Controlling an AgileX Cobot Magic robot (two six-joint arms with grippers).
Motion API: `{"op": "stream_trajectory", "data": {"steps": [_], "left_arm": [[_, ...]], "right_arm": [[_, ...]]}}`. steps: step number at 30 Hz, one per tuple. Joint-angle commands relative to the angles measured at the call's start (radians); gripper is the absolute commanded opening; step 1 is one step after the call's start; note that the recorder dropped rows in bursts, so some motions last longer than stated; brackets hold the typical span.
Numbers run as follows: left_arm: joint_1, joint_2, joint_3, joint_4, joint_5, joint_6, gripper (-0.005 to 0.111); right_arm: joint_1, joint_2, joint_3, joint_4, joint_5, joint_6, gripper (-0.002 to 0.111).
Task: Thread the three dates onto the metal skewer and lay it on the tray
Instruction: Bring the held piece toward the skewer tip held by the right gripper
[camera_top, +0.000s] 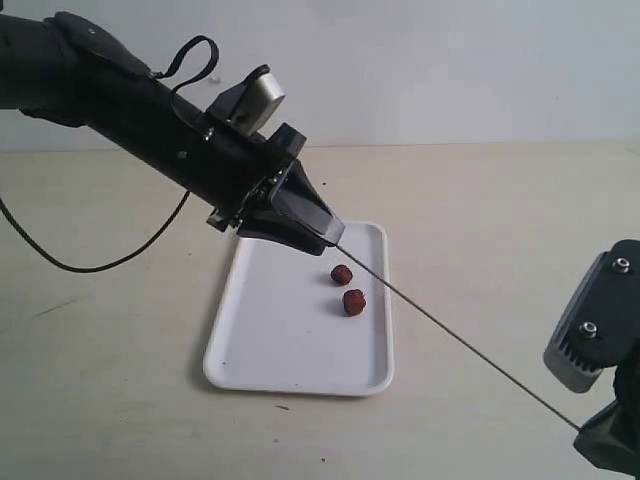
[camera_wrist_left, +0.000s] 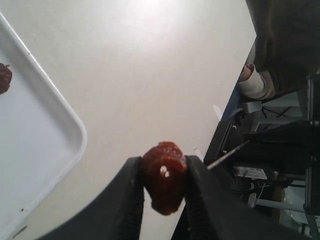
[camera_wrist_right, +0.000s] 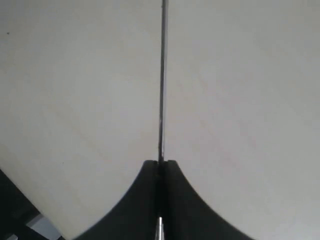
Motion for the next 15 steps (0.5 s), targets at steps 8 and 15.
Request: {"op": "stream_trajectory", "data": {"steps": [8,15], "left_arm": [[-0.003,-0.002,0.001,-0.026,0.001,0.002,0.029],[-0.003,-0.002,0.001,-0.028,0.001,0.002,0.029]], "right_arm": [[0.0,-0.021,0.006,0.002,-0.015,0.004,0.0],[0.0,-0.021,0.006,0.002,-0.006,0.004,0.0]]}}
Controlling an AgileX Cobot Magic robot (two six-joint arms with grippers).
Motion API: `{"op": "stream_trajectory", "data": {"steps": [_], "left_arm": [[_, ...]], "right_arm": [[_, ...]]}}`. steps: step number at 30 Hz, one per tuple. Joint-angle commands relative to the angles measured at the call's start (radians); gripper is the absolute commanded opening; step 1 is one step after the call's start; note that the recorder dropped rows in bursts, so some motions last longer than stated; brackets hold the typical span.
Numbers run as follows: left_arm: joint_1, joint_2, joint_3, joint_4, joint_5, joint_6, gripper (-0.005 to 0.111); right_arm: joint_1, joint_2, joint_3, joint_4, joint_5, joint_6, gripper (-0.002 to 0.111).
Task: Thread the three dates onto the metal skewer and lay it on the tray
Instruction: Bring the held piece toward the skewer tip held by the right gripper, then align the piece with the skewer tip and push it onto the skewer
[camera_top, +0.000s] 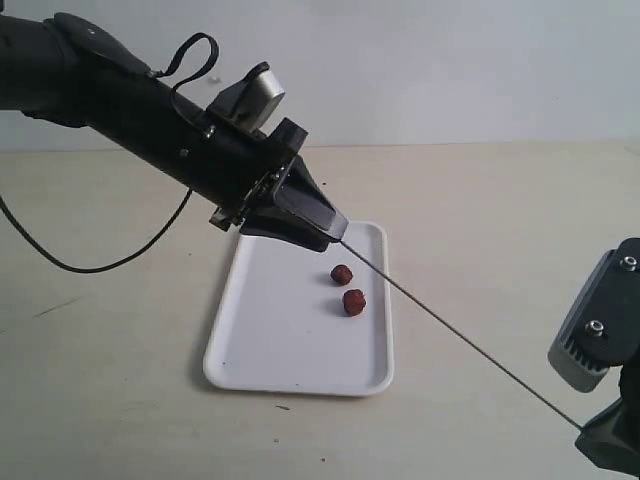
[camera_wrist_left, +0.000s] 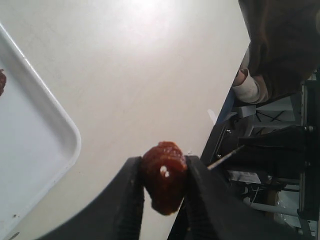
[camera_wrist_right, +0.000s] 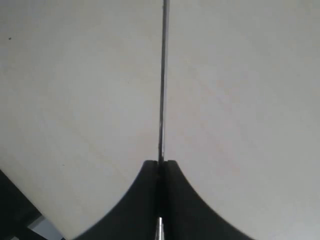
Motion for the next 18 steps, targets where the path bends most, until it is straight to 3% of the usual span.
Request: {"op": "stream_trajectory", "data": {"steps": [1,10,12,13,15,18], "left_arm": [[-0.003,-0.002,0.001,-0.004,0.001,0.002,0.029],[-0.003,-0.002,0.001,-0.076,-0.035,0.002,0.029],[-0.003,0.0,0.001,-0.208,0.001,0.019,0.029],[0.006,0.01,0.001,-0.355,0.001,0.146,0.029],[0.007,0.01,0.003,-0.525,0.001,0.153,0.029],[0.005,0.01,0.003,-0.581,0.001,0.156,0.029]], "right_arm": [[0.0,-0.007,0.004,0.0,-0.007,0.0,0.0],[0.0,-0.007,0.004,0.0,-0.007,0.0,0.0],[0.0,-0.007,0.004,0.0,-0.007,0.0,0.0],[0.0,-0.007,0.004,0.0,-0.007,0.0,0.0],[0.0,-0.007,0.004,0.007,-0.012,0.0,0.0],[0.0,-0.007,0.004,0.006,-0.012,0.0,0.0]]}}
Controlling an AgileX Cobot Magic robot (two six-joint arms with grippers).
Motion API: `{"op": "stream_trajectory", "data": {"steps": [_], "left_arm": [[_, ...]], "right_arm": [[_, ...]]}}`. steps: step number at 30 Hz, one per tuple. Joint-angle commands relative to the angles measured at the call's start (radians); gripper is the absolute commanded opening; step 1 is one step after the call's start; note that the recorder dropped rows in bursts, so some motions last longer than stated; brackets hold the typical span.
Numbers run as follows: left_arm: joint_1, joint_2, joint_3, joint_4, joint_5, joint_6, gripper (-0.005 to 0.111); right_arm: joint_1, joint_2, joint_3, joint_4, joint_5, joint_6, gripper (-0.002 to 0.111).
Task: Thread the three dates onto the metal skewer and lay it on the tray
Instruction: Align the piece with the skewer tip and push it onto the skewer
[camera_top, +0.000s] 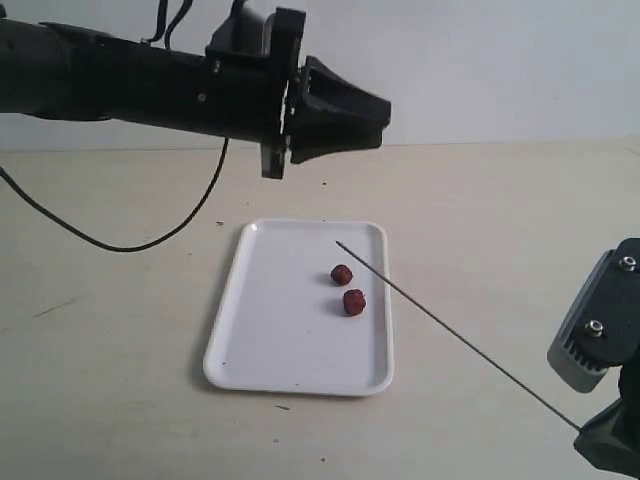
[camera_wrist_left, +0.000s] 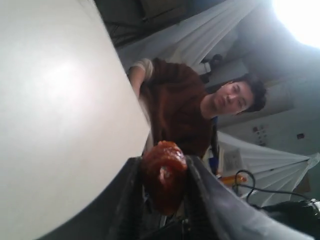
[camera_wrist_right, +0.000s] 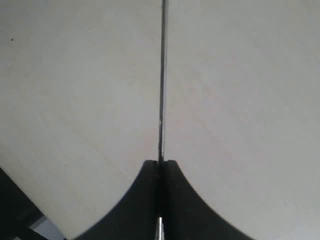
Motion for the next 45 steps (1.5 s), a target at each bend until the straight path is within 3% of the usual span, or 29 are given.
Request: {"op": "stream_trajectory", "data": {"steps": [1,3,6,11,13,24,45], "left_arm": [[0.003,0.002,0.003,-0.086,0.005,0.02,0.029],[0.003,0.002,0.003,-0.064,0.005,0.012,0.029],[-0.01,-0.014,0.003,0.071,0.005,-0.195,0.029],[-0.026,-0.081,0.003,0.477,0.005,-0.234,0.029],[-0.017,-0.093,0.003,0.54,0.005,-0.289,0.029],[-0.007,-0.099,0.003,0.551,0.005,-0.295,0.029],[-0.009,-0.099,0.003,0.531,0.005,-0.325,0.029]], "right_arm": [[0.0,-0.007,0.004,-0.011,-0.012,0.006,0.0],[0.0,-0.007,0.004,-0.038,-0.005,0.057,0.0],[0.0,-0.007,0.004,-0.086,0.016,0.106,0.0],[0.0,-0.007,0.004,-0.086,0.04,0.099,0.0],[0.0,-0.007,0.004,-0.068,0.04,0.059,0.0],[0.0,-0.007,0.004,0.025,-0.069,0.001,0.0],[0.0,0.047,0.004,0.025,-0.184,-0.089,0.0]]}}
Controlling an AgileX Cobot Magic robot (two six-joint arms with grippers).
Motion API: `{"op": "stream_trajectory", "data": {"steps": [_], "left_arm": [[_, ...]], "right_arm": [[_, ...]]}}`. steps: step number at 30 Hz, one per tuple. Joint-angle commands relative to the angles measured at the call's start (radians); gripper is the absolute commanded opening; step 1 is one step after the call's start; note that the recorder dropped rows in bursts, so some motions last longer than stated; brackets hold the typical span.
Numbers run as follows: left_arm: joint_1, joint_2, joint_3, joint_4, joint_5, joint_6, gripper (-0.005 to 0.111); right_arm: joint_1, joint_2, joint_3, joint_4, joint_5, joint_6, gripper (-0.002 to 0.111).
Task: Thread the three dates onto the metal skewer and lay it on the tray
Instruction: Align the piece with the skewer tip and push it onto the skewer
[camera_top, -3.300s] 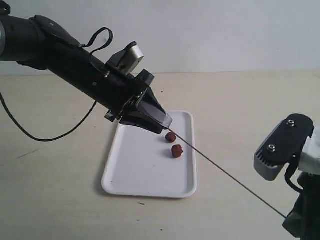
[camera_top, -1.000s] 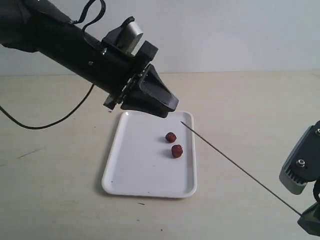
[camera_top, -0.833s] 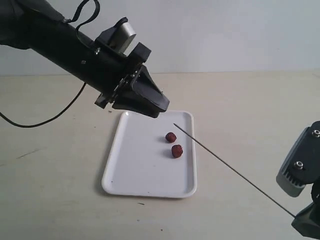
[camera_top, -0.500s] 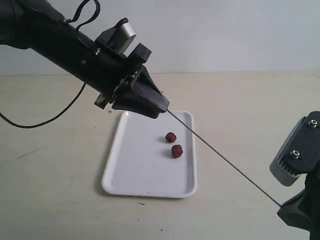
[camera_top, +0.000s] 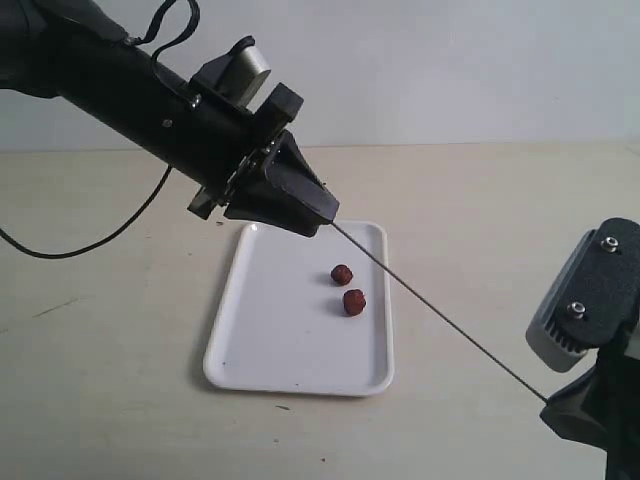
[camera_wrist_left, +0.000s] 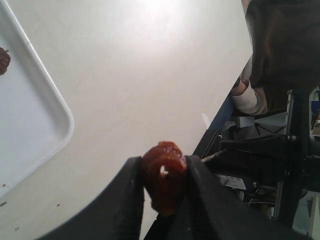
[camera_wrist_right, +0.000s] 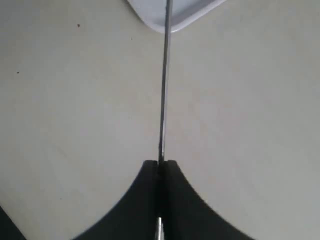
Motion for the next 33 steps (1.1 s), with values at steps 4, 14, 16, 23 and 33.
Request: {"op": "stream_trajectory", "data": {"steps": [4,14,16,23,33], "left_arm": [[-0.002,-0.011,0.002,-0.012,0.001,-0.018,0.029],[-0.026,-0.011,0.002,-0.007,0.001,-0.025,0.029],[-0.041,-0.011,0.002,0.009,0.001,-0.028,0.029],[-0.049,-0.011,0.002,0.011,0.001,-0.031,0.029],[-0.05,-0.011,0.002,0.004,0.001,-0.031,0.029]], "right_arm": [[0.0,0.042,0.004,0.0,-0.14,-0.033,0.0],[0.0,0.088,-0.02,0.0,-0.225,-0.033,0.0],[0.0,0.111,-0.038,0.0,-0.236,-0.033,0.0],[0.0,0.147,-0.075,0.0,-0.244,-0.033,0.0],[0.0,0.147,-0.075,0.0,-0.248,-0.033,0.0]]}}
